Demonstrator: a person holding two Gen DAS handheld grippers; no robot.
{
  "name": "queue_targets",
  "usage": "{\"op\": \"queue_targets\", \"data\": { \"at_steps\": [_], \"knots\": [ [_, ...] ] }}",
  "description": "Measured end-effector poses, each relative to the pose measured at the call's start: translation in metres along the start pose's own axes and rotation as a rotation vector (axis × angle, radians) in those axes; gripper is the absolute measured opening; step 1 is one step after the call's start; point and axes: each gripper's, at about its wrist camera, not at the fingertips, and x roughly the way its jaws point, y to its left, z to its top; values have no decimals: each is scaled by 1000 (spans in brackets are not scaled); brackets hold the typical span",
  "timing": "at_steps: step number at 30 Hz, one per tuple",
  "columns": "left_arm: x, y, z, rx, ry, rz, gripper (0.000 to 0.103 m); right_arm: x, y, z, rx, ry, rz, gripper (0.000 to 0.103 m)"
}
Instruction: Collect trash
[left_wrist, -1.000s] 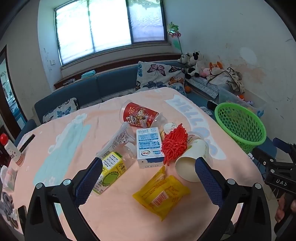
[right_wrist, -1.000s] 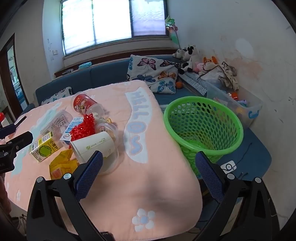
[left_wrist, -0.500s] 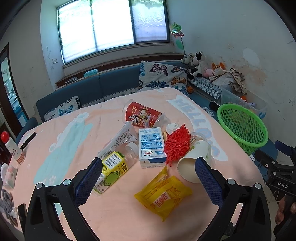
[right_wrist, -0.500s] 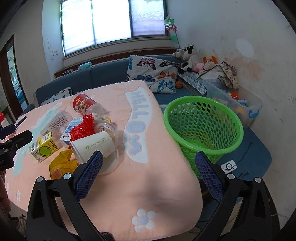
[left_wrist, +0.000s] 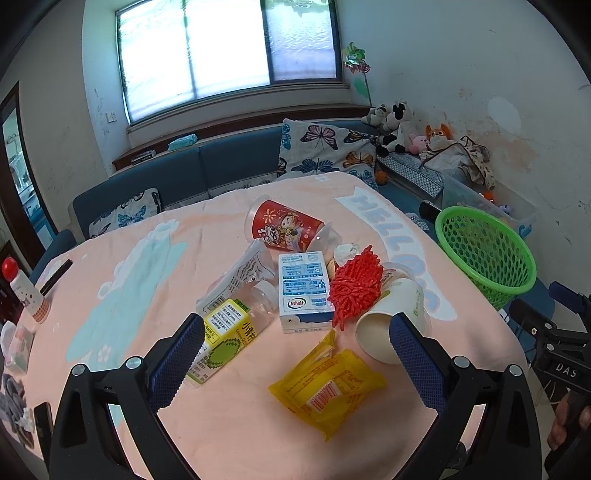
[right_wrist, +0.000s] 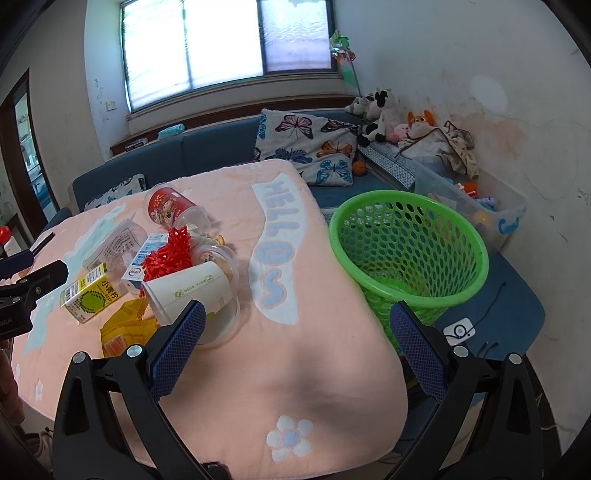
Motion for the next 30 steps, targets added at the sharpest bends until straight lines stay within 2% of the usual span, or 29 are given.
{"op": "queue_targets", "data": {
  "at_steps": [30],
  "knots": [
    [-5, 7, 0, -19, 1, -10, 97, -2, 12, 2, -25, -1, 11, 99]
  ]
}}
